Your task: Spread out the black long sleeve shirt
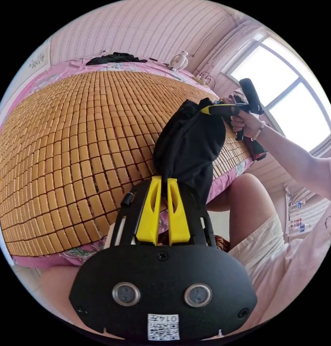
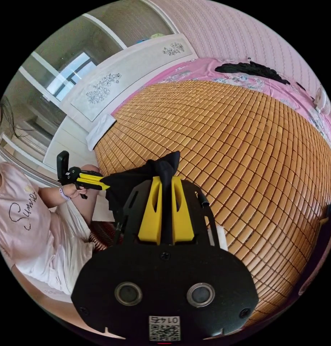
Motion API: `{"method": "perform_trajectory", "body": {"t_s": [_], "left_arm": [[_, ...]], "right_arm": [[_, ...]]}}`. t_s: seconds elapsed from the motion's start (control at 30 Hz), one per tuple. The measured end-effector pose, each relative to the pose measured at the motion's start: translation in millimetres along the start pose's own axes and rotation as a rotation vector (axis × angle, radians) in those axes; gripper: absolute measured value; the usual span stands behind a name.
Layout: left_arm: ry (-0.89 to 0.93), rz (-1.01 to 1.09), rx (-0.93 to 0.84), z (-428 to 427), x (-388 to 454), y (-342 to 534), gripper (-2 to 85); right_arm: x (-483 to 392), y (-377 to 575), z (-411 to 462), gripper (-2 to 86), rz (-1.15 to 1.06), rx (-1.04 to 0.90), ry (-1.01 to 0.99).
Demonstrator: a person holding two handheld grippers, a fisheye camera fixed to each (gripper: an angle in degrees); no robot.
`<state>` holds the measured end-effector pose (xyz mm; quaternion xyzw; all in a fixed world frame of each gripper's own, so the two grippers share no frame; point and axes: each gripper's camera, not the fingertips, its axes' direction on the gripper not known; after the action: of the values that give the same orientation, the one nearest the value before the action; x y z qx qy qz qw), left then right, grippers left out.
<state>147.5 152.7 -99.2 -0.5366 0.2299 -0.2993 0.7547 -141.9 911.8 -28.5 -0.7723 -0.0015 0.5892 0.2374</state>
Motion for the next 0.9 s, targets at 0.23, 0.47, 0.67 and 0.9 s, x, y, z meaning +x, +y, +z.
{"method": "perform_trajectory", "body": {"t_s": [0.23, 0.47, 0.67, 0.9], "left_arm": [[-0.126, 0.071, 0.208, -126.8, 17.6, 56.5, 0.0], [-0.327, -0.140, 0.343, -234.9, -25.5, 145.0, -0.1], [-0.557, -0.327, 0.450, -314.0, -75.9, 205.5, 0.5], [-0.632, -0.612, 0.404, -338.3, -199.1, 231.6, 4.1]], "right_arm": [[-109.1, 0.7, -27.6, 3.1, -0.179, 0.205, -0.059], [-233.1, -85.7, 23.0, 3.1, -0.455, 0.208, -0.178], [-353.0, -212.3, 103.6, 3.7, -0.651, 0.118, -0.300], [-463.3, -361.9, 246.3, 6.9, -0.469, -0.086, -0.199]]}}
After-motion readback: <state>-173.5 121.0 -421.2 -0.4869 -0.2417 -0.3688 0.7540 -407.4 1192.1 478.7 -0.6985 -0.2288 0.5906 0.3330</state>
